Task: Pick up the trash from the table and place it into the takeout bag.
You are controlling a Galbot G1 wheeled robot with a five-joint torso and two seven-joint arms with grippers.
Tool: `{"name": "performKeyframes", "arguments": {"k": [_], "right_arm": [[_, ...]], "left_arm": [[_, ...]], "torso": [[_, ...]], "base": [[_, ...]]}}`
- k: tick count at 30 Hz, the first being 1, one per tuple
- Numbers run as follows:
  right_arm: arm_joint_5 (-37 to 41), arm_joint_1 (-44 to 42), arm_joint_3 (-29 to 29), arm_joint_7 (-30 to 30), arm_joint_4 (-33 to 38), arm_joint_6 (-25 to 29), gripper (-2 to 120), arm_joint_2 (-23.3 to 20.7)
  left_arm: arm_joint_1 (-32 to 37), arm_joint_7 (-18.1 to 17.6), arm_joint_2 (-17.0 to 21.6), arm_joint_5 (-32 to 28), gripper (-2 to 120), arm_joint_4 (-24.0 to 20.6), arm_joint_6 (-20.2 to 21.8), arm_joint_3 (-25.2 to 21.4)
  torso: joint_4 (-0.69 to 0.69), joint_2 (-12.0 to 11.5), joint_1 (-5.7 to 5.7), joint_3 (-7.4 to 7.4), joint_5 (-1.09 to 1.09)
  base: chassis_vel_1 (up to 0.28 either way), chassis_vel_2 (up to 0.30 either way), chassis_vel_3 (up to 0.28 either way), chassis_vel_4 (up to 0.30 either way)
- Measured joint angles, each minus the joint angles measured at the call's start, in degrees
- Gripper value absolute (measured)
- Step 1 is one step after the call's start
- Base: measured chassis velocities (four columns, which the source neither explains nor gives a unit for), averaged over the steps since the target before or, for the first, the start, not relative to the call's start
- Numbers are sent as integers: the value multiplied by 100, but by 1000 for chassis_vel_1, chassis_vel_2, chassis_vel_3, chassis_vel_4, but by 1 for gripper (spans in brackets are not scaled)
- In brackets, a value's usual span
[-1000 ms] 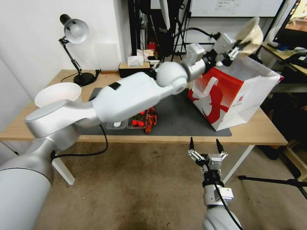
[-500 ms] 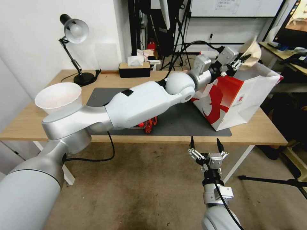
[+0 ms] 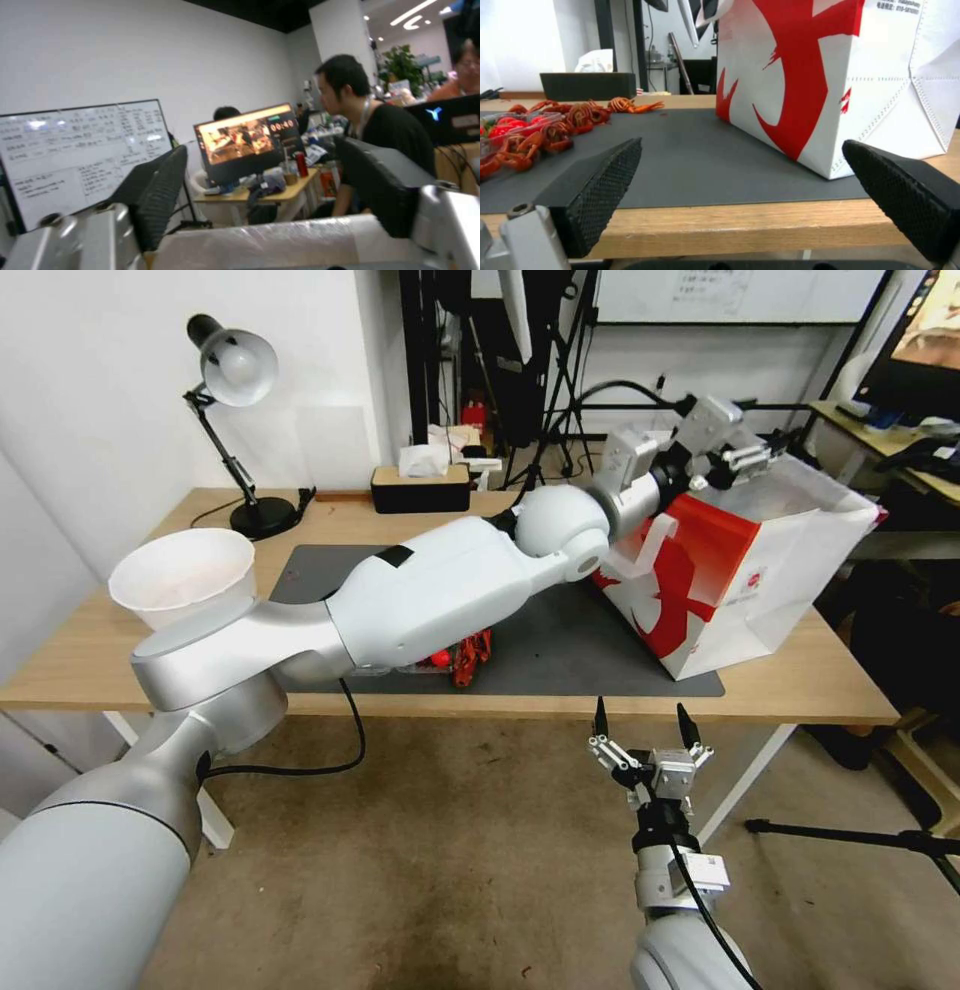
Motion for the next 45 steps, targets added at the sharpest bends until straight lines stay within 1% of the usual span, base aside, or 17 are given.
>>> {"name": "performKeyframes", "arguments": {"k": [3, 6, 9, 10, 11, 13, 14, 19, 21, 24, 29, 31, 33, 39, 41, 43, 45], "right_arm": [[0, 2, -2, 0, 11, -8, 100, -2], [0, 1, -7, 0, 21, -16, 100, -4], [0, -1, -9, -1, 21, -18, 100, -6], [-1, -2, -10, -2, 20, -19, 100, -11], [-1, -2, -10, -2, 20, -19, 100, -11], [-4, 0, -17, -6, 19, -20, 100, -8], [-4, 0, -17, -6, 19, -20, 100, -8], [-28, 2, -58, -13, 13, -23, 100, 11], [-30, 0, -64, -13, 13, -23, 100, 10], [-49, -2, -96, -16, 7, -24, 100, 5], [-62, -2, -119, -17, 5, -27, 100, 5], [-70, -3, -139, -18, 3, -27, 100, 7], [-71, -4, -140, -18, 3, -27, 100, 6], [-74, -16, -148, -16, 3, -27, 100, -15], [-74, -16, -149, -17, 3, -27, 100, -16], [-74, -21, -157, -16, 1, -27, 100, -20], [-75, -22, -162, -15, -2, -26, 100, -19]], "left_arm": [[52, -63, 148, -19, 86, -122, 1, -132], [258, -235, 521, -35, 99, -415, 18, -437], [369, -289, 727, -34, 100, -561, 52, -581], [514, -331, 1001, -16, 100, -742, 116, -744], [514, -331, 1001, -16, 100, -742, 116, -744], [712, -357, 1422, 18, 100, -974, 173, -929], [712, -357, 1422, 18, 100, -974, 173, -929], [1411, -410, 2204, 219, 100, -1556, 343, -1509], [1495, -412, 2276, 254, 100, -1606, 356, -1581], [2169, -404, 2883, 483, 100, -2037, 417, -2126], [2706, -369, 3377, 697, 100, -2428, 472, -2574], [3222, -349, 3771, 839, 100, -2795, 512, -2971], [3329, -344, 3822, 870, 100, -2850, 512, -3044], [4807, -288, 4095, 1196, 100, -3319, 483, -4245], [4878, -288, 4102, 1211, 100, -3334, 471, -4302], [5522, -309, 4146, 1351, 100, -3462, 309, -4796], [5709, -318, 4149, 1387, 100, -3494, 267, -4935]], "torso": [[0, 0, 0, 0, 0], [0, 0, 0, 0, -2], [0, 0, 0, 0, -2], [1, 0, 0, 0, -2], [1, 0, 0, 0, -2], [2, 0, 1, 0, -2], [2, 0, 1, 0, -2], [0, 0, 1, 0, -2], [0, 1, 1, -1, -3], [1, 0, 1, 0, -2], [2, 1, 1, -1, -2], [2, 1, 0, -1, 0], [2, 0, 1, -1, 0], [1, 1, 0, -1, -1], [1, 1, 1, -1, -1], [0, 1, 0, -1, -1], [0, 0, 0, -1, 1]], "base": [[0, 0, 0, 0], [0, 0, 0, 0], [0, 0, 0, 0], [0, 0, 0, 0], [0, 0, 0, 0], [0, 0, 0, 0], [0, 0, 0, 0], [0, 0, 0, 0], [0, 0, 0, 0], [0, 0, 0, 0], [0, 0, 0, 0], [0, 0, 0, 0], [0, 0, 0, 0], [0, 0, 0, 0], [0, 0, 0, 0], [0, 0, 0, 0], [0, 0, 0, 0]]}}
